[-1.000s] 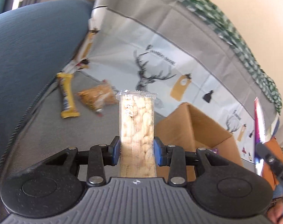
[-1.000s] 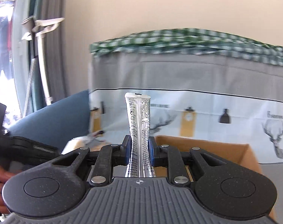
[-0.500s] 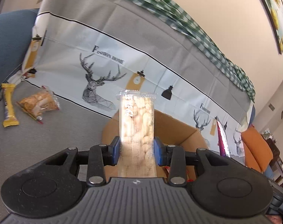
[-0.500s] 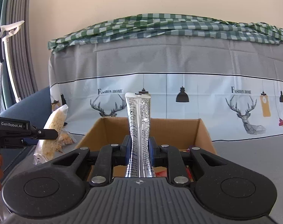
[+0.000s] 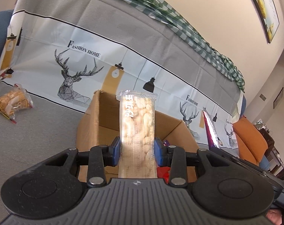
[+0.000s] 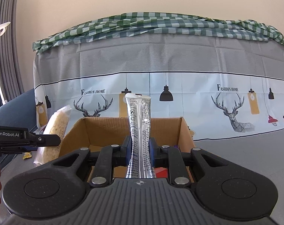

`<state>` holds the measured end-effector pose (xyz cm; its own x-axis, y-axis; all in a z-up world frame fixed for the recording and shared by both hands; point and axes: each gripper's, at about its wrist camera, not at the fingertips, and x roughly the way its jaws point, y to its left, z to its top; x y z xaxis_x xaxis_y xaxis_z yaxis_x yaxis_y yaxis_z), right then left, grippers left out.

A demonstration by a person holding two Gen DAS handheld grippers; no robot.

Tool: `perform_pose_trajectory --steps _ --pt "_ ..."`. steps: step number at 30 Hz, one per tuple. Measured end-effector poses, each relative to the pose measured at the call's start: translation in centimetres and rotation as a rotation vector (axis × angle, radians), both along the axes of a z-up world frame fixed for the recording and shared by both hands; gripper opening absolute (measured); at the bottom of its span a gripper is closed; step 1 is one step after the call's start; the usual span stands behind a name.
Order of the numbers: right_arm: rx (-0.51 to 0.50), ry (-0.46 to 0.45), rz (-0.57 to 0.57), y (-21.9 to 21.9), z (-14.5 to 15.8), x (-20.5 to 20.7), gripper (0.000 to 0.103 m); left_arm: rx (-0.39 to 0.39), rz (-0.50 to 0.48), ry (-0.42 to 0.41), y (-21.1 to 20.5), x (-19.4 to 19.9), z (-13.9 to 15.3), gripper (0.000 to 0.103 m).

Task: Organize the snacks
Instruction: 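Carry the cracker bag and silver stick pack over the box with both tools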

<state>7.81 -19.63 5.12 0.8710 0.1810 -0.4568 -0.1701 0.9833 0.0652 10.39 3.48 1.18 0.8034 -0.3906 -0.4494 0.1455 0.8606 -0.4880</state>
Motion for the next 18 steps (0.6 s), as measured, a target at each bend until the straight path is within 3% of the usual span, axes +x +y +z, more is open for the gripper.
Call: perform_pose_trajectory --steps 18 --pt "-0.008 0.002 -0.013 0.4 -0.1 0.2 0.021 0.081 -0.075 -0.038 -2.6 -0.4 -0.3 0.04"
